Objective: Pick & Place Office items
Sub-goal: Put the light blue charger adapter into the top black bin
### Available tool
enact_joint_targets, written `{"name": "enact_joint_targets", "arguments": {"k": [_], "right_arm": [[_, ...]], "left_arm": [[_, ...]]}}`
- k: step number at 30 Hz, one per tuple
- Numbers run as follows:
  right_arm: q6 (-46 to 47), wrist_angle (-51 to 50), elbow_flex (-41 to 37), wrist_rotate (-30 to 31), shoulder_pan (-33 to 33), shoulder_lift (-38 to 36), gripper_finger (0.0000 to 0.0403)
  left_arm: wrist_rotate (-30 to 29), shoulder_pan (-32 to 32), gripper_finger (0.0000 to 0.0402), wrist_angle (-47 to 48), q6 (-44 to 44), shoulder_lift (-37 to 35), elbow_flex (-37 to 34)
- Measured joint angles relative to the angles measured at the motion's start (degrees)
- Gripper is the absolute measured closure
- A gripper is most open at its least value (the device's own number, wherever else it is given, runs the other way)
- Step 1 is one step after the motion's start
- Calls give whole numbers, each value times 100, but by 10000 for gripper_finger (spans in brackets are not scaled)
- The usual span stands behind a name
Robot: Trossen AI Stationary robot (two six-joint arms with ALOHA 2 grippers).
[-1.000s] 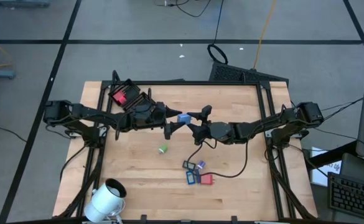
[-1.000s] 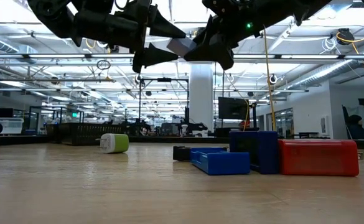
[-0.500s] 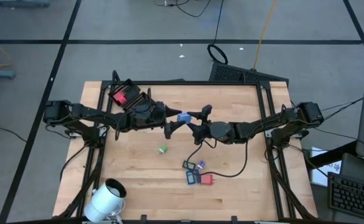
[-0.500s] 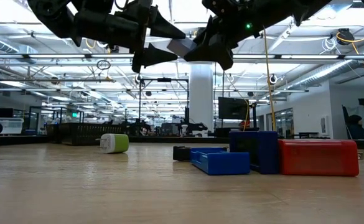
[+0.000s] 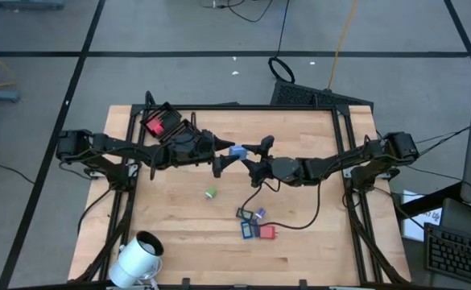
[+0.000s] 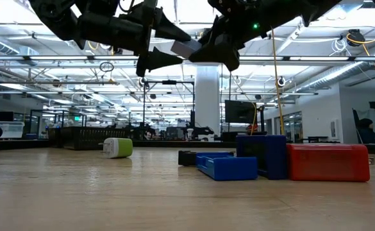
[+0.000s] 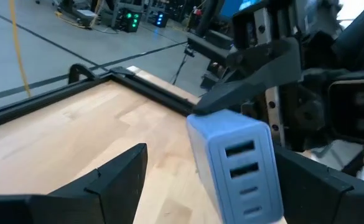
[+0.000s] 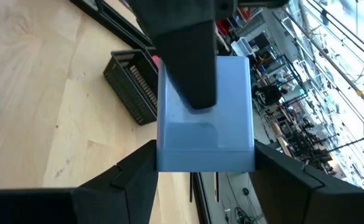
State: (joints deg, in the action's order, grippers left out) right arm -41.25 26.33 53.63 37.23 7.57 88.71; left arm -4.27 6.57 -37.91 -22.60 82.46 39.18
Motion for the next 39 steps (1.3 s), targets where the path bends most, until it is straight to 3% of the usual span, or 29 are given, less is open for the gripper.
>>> {"name": "enact_joint_targets", "arguments": {"k": [27, 31, 39], "right_arm": [[4, -35, 0, 17, 4, -4, 190], [4, -39, 0, 22, 4, -4, 190], [4, -50, 0, 48, -2, -4, 190]], "left_arm": [[-33, -125, 93, -33, -17, 4, 0], [-31, -111, 119, -36, -17, 4, 0], [19, -86, 215, -62, -19, 4, 4]]}}
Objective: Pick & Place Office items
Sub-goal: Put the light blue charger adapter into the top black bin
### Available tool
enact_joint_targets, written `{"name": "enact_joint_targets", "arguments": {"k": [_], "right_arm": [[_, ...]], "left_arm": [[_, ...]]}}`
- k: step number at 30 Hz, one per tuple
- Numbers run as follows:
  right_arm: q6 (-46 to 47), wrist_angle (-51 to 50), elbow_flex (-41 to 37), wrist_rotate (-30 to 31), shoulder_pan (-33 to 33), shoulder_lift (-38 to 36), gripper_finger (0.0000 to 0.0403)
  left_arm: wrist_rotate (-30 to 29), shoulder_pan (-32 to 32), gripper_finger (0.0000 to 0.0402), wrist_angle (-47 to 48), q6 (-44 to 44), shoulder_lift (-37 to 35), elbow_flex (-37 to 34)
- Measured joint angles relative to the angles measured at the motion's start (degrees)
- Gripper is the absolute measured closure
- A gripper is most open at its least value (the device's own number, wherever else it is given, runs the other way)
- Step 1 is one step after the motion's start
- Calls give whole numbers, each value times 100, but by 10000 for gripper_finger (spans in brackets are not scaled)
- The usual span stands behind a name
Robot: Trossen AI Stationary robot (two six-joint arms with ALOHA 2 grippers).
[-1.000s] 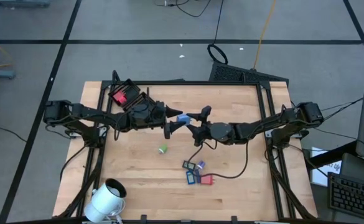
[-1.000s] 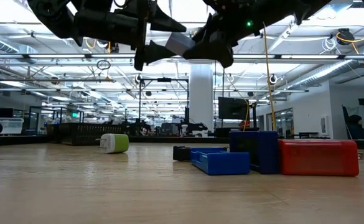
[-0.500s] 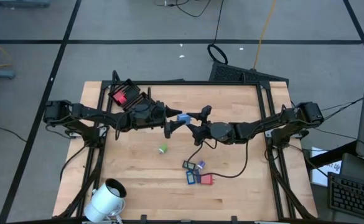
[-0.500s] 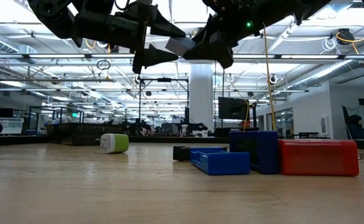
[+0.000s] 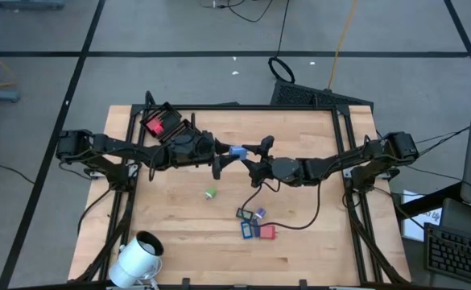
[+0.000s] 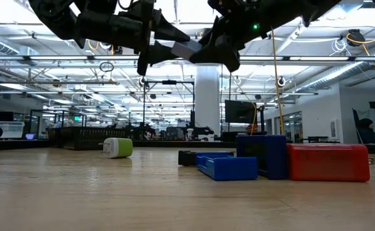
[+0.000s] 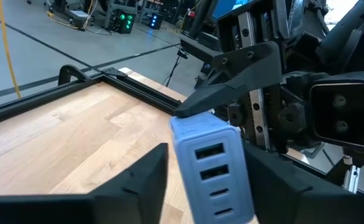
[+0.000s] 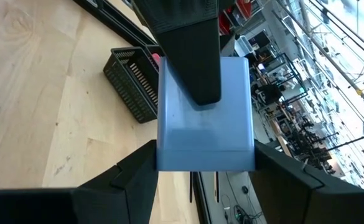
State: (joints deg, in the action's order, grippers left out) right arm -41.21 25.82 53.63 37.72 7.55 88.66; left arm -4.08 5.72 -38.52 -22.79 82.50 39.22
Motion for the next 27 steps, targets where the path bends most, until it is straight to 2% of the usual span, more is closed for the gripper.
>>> {"name": "enact_joint_targets", "arguments": {"k": [4, 7, 10, 16, 21, 27], "right_arm": [[-40, -15, 0, 23, 0, 0, 190], [-74, -17, -1, 39, 0, 0, 190], [-68, -15, -2, 37, 0, 0, 190], [25, 7, -2, -7, 0, 0, 190], [10, 11, -2, 35, 0, -2, 188], [1198, -17, 0, -33, 4, -12, 148]], "left_arm": [[-8, 1, 257, 18, -52, 0, 0], [-26, 4, 272, 22, -112, 0, 0], [-26, 4, 270, 22, -106, 0, 0], [-32, 7, 238, -7, 336, 0, 0], [-71, 11, 267, -62, 343, 0, 0], [-59, 76, 282, -128, 577, 2, -7]]}}
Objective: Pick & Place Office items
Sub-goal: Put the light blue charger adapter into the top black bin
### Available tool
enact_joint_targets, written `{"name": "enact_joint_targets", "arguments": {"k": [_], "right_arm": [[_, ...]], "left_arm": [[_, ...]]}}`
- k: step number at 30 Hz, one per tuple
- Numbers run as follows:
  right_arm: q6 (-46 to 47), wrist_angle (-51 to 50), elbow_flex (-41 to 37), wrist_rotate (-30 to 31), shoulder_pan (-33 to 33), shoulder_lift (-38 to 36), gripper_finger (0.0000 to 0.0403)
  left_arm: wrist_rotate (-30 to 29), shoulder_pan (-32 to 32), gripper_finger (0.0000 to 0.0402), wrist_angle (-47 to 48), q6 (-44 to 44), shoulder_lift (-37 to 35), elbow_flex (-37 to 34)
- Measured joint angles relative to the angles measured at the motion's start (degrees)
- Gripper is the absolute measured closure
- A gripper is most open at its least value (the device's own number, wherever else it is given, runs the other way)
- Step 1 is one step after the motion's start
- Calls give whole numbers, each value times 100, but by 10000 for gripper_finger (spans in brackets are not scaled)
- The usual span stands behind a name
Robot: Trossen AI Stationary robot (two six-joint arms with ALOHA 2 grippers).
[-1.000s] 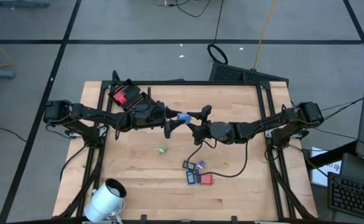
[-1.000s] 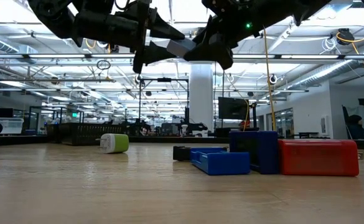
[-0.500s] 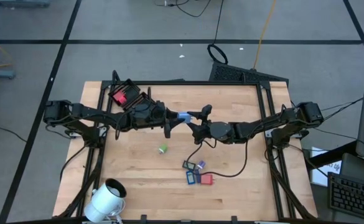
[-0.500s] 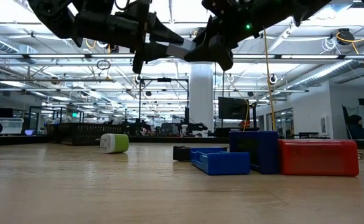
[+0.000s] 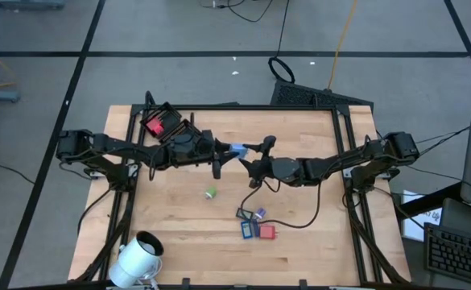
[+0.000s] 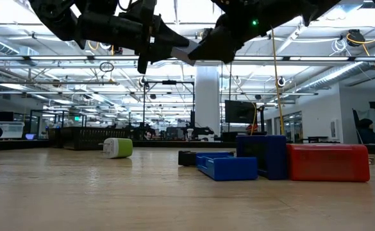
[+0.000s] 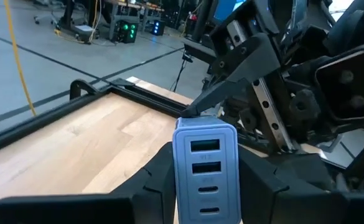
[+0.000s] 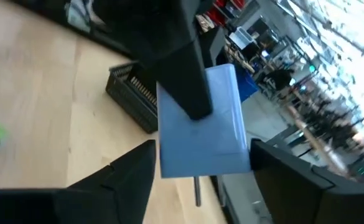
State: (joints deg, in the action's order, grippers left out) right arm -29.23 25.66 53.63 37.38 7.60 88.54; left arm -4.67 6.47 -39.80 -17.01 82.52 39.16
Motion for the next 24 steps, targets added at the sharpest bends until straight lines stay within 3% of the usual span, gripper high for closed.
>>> {"name": "enact_joint_targets", "arguments": {"k": [6, 12, 21, 24], "right_arm": [[665, -18, 0, -1, -15, -1, 107], [704, -151, -4, -120, 6, 13, 89], [759, -272, -4, -37, 2, 9, 96], [760, -283, -4, -24, 4, 8, 96]], "left_arm": [[-298, 93, 282, 80, 264, -79, 0], [-1343, 112, 282, 282, 572, -255, 18], [-2980, 109, 282, 2308, 996, -1199, 7], [-3218, 221, 282, 2812, 935, -1590, -154]]}}
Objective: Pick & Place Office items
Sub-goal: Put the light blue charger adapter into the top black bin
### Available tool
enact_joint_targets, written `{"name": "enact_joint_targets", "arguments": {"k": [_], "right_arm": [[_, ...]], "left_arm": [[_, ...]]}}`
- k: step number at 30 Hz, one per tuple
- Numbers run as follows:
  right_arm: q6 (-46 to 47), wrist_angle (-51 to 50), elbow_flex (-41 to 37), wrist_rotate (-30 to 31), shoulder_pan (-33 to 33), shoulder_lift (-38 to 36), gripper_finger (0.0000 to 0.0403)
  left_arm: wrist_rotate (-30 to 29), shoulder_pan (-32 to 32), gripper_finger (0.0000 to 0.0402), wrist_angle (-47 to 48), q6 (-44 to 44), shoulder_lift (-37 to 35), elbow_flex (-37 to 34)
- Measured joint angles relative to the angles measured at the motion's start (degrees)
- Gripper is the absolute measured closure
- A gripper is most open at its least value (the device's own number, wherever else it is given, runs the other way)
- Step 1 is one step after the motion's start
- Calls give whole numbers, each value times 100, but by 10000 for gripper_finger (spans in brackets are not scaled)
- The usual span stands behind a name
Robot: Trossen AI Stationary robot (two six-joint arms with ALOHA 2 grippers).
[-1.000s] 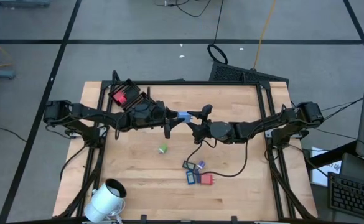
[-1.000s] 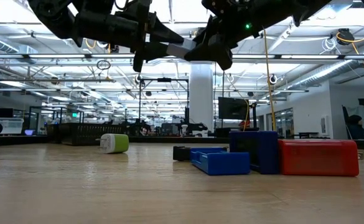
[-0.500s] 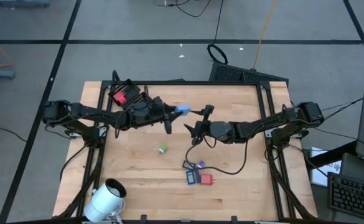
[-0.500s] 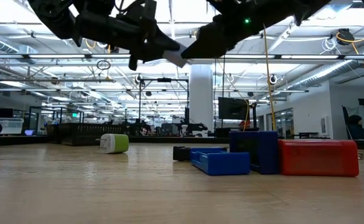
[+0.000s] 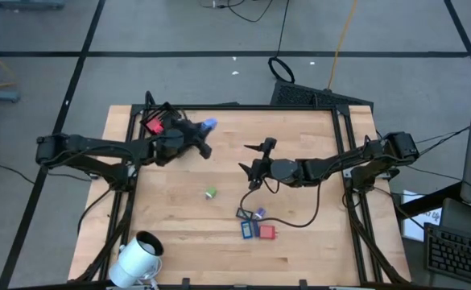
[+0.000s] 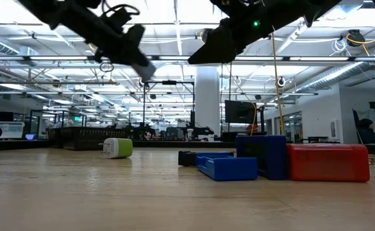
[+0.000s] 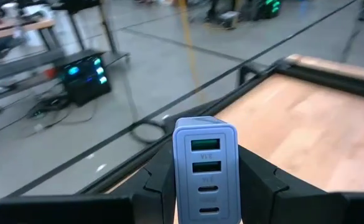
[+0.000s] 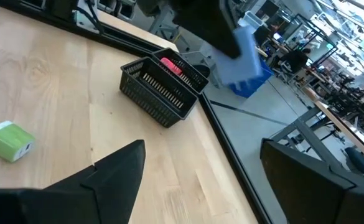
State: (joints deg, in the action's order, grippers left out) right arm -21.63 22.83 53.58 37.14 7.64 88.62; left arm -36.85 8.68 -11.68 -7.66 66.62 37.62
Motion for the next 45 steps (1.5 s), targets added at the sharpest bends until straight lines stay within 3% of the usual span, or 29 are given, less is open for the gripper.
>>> {"name": "enact_joint_targets", "arguments": {"k": [9, 15, 21, 29, 37, 45], "right_arm": [[0, 3, 0, 5, 4, 0, 97], [-1, 50, 0, 5, -5, 0, 97], [-4, 69, 0, 3, -13, 0, 97], [7, 86, 0, -155, -13, 0, 97], [4, 98, 0, -162, -13, 0, 97], [0, 96, 0, -162, -13, 0, 97]], "left_arm": [[-659, 1010, 282, -43, -1040, -1177, -1382], [-882, 1648, 282, -14, -1694, -1501, -1921], [-898, 2082, 282, 39, -2014, -1494, -2166], [-1241, 2494, 276, 1034, -2591, -1492, -2214], [-1222, 2549, 280, 1060, -2568, -1490, -2214], [-1258, 2549, 251, 1270, -2559, -1490, -2214]]}}
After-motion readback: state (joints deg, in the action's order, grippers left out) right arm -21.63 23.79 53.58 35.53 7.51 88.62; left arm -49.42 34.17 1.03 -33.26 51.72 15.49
